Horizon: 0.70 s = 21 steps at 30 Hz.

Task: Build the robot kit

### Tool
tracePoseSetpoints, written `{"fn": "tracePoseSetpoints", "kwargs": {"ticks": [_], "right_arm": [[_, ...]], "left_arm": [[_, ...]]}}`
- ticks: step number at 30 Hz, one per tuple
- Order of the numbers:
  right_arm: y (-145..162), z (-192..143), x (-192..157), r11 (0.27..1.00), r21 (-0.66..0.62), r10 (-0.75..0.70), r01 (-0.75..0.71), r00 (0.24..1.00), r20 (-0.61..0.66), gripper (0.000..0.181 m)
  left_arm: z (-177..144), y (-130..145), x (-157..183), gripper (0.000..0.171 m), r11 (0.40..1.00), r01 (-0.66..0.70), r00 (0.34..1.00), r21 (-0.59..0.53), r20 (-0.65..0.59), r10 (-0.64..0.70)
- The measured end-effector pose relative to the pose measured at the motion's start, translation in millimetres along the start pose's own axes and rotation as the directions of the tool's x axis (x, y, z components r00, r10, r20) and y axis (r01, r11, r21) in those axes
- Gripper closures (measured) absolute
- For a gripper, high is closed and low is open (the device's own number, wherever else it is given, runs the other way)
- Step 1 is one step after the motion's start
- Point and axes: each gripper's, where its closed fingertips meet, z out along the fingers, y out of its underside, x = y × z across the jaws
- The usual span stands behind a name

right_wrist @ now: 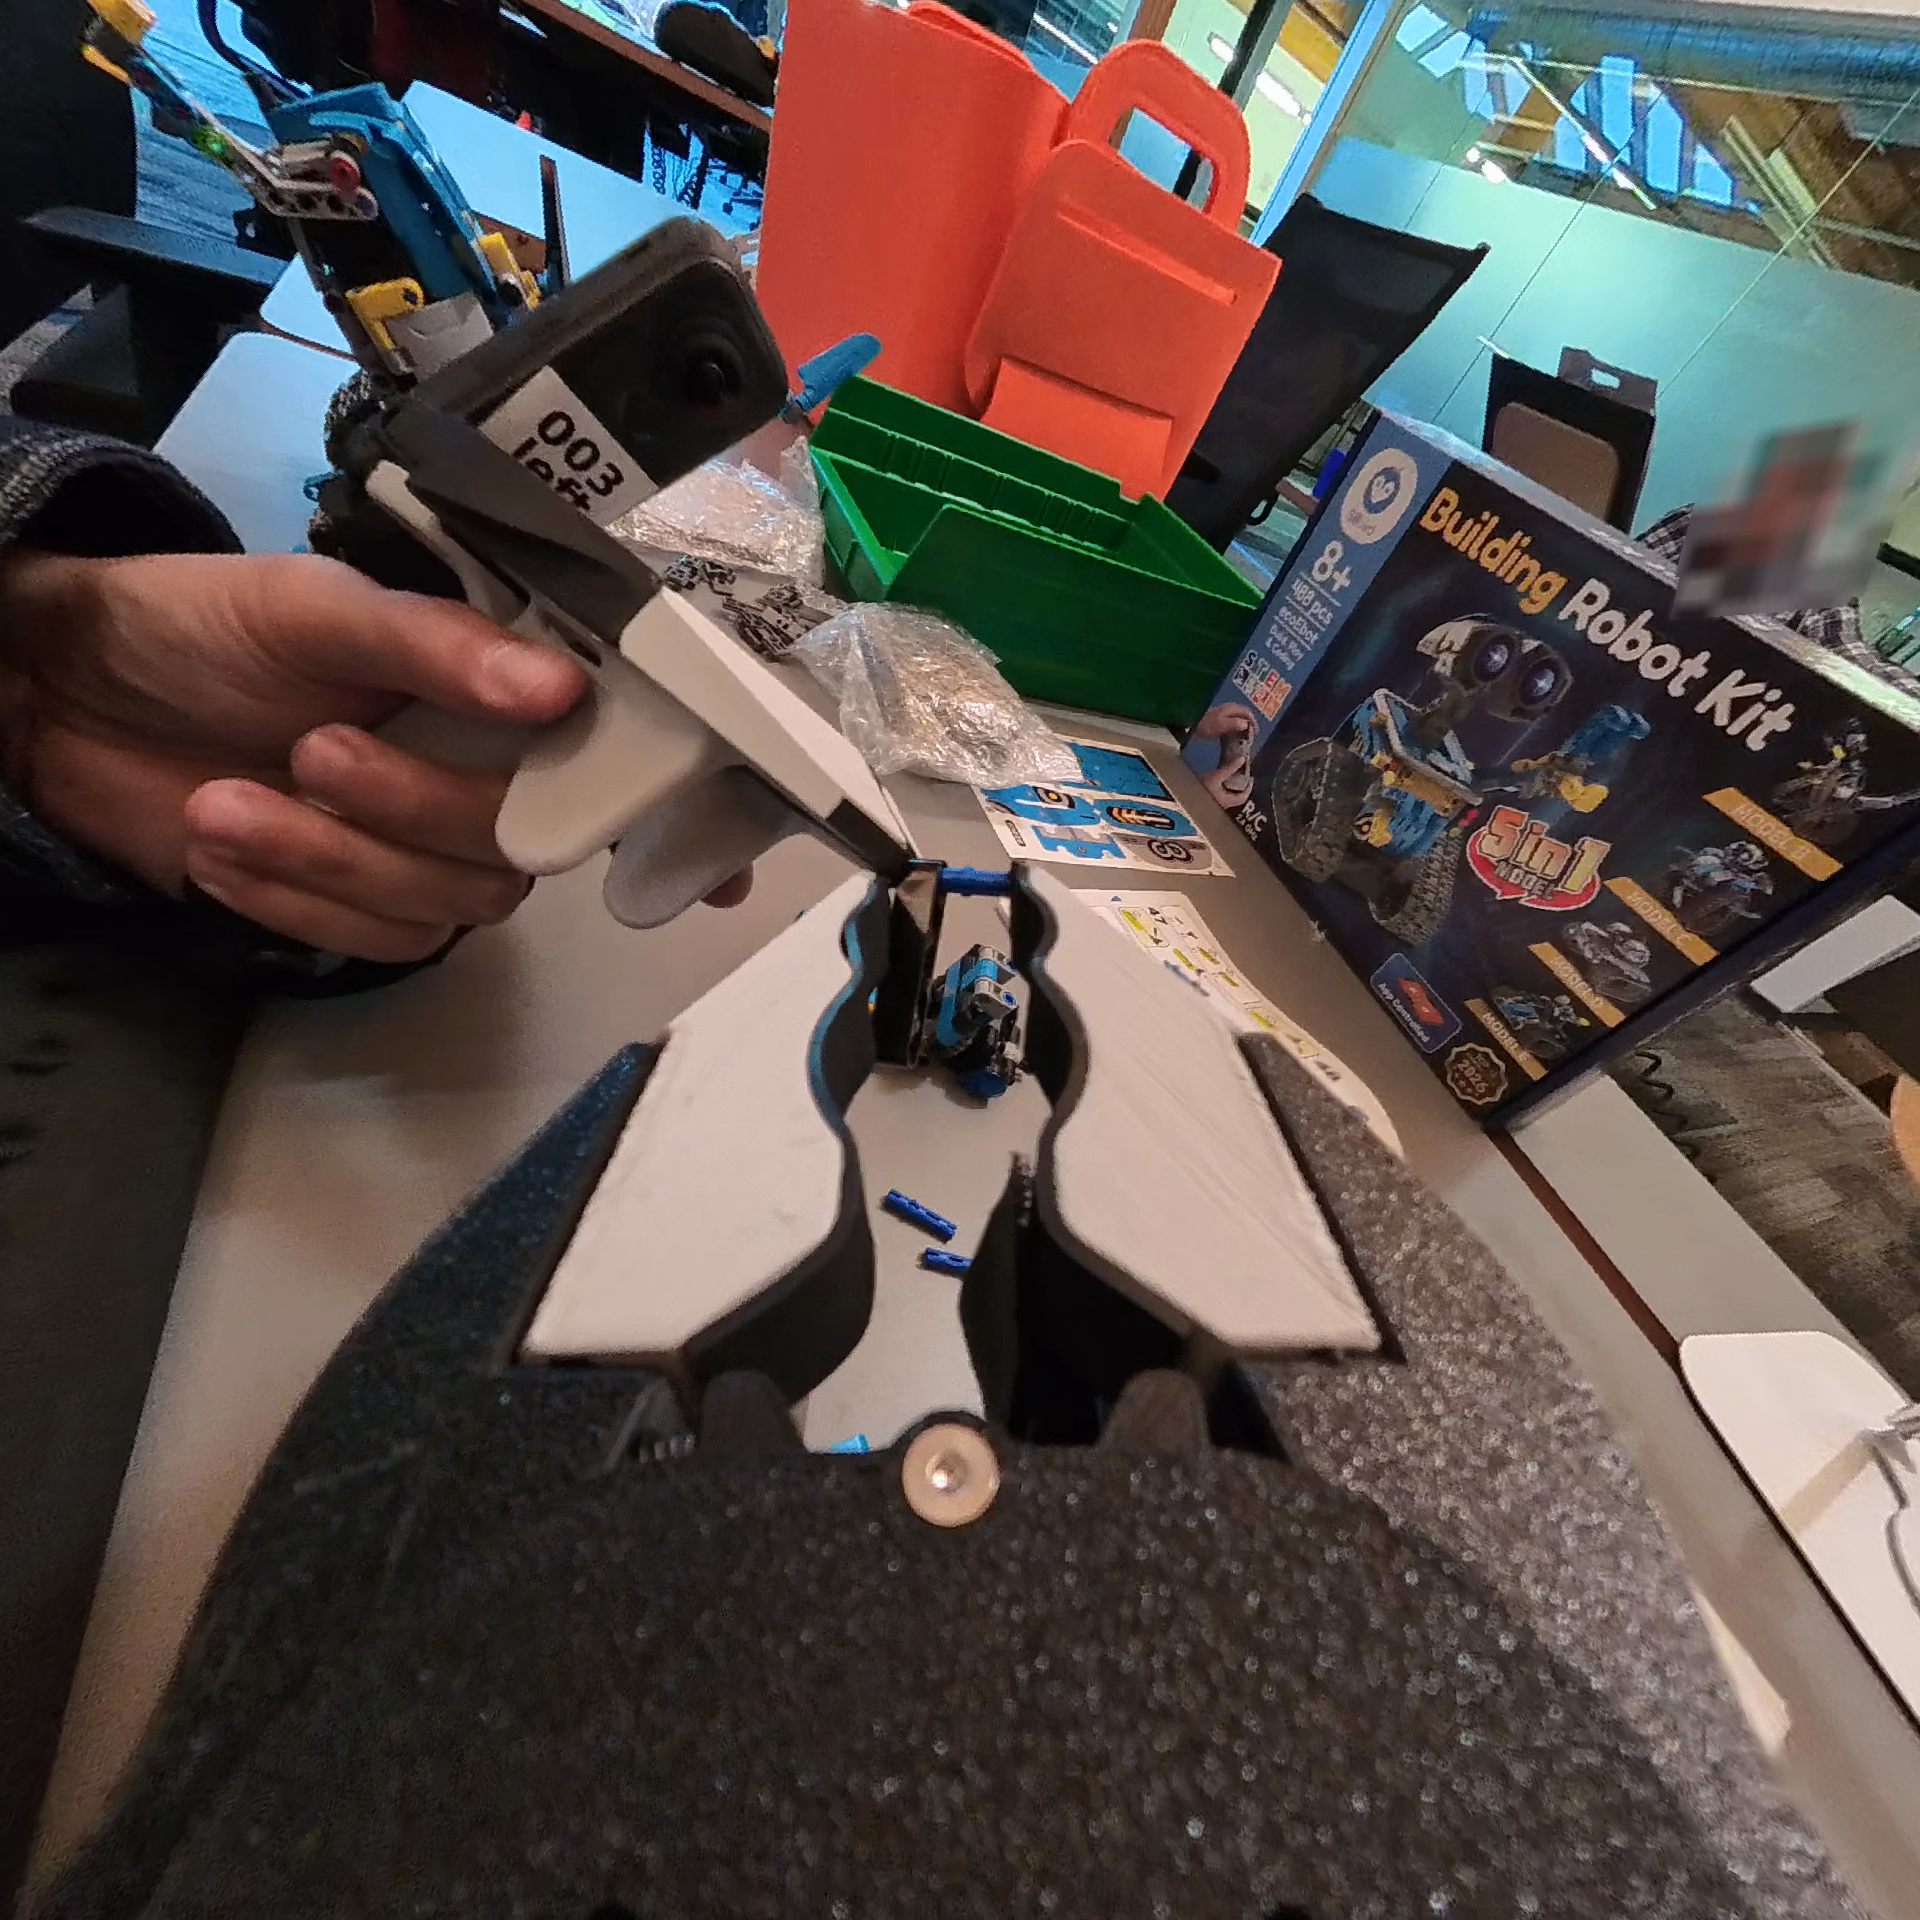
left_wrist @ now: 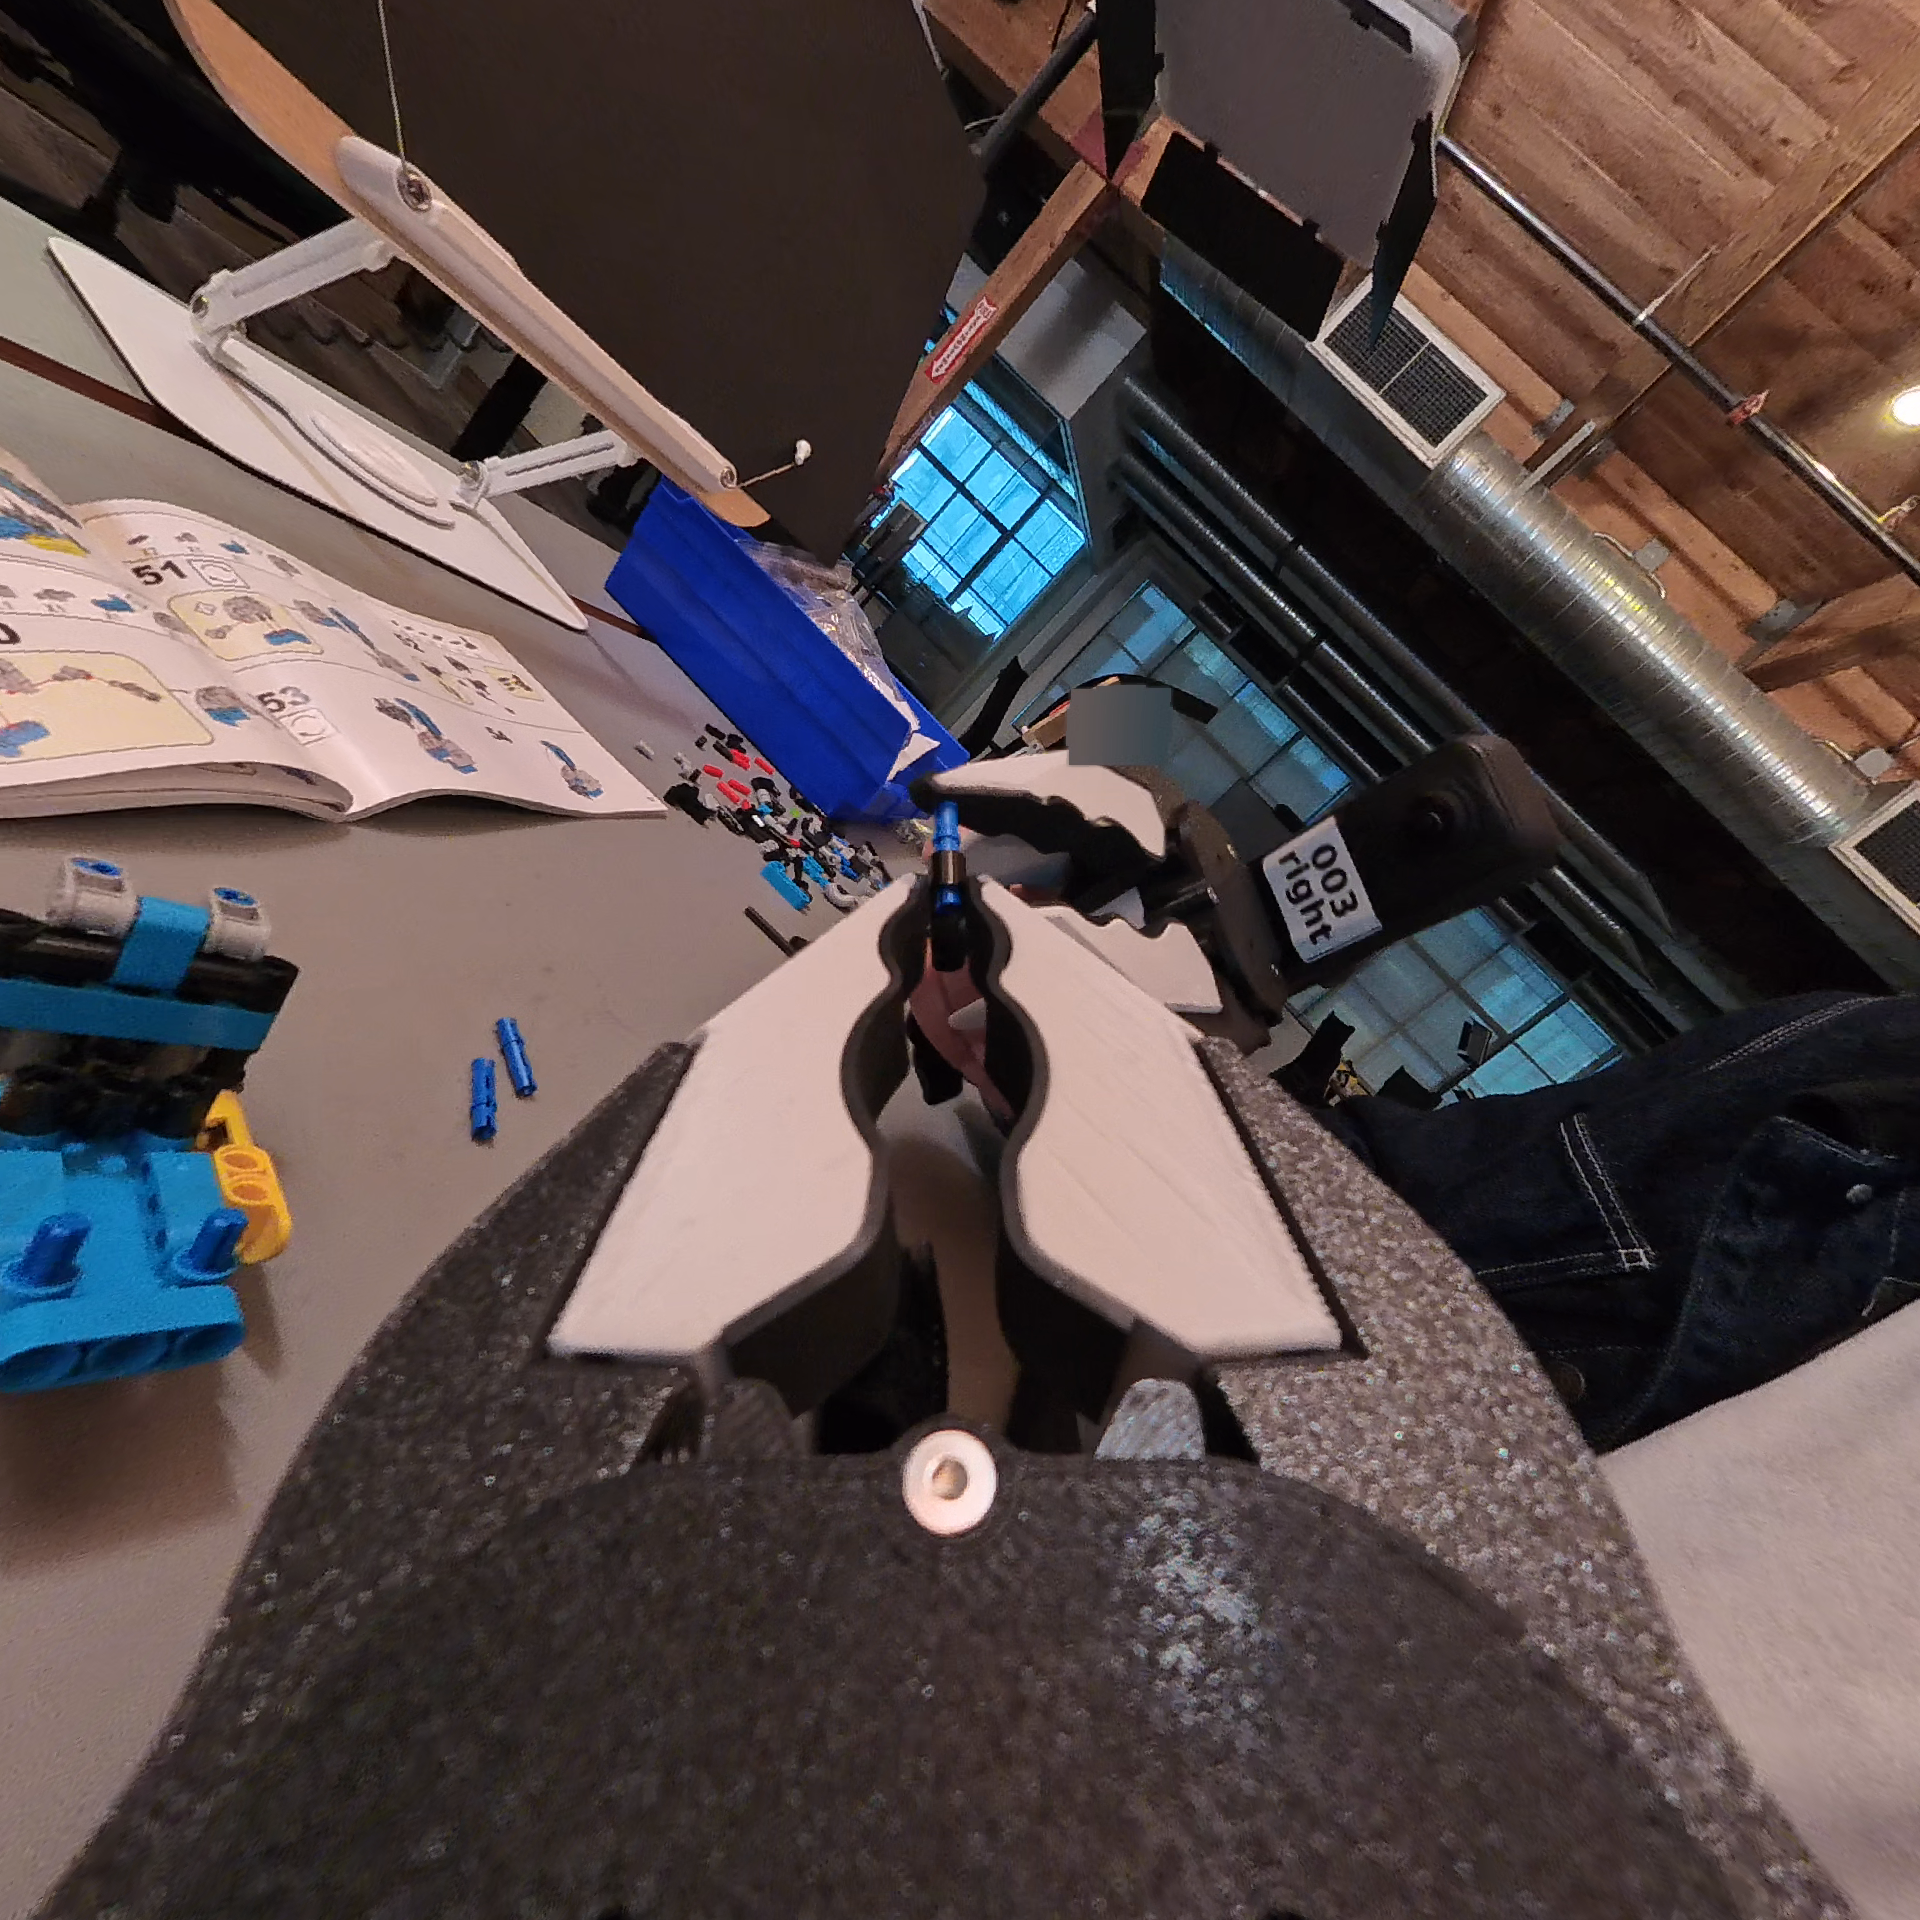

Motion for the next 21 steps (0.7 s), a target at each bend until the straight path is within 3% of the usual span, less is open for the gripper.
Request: {"fn": "tracePoseSetpoints", "kwargs": {"ticks": [6,21], "right_arm": [[-1.4,-1.2,-7.7,0.991,-0.013,-0.134,0.134,0.991,-0.001,0.158],[9.7,6.1,-16.8,0.980,-0.085,-0.180,0.179,0.984,-0.009,0.156]], "left_arm": [[2.0,6.7,2.8,0.165,0.999,-0.018,1.000,-0.047,-0.011,0.017],[1.1,10.0,-5.7,0.168,0.996,-0.057,0.996,-0.073,0.064,0.061]]}}
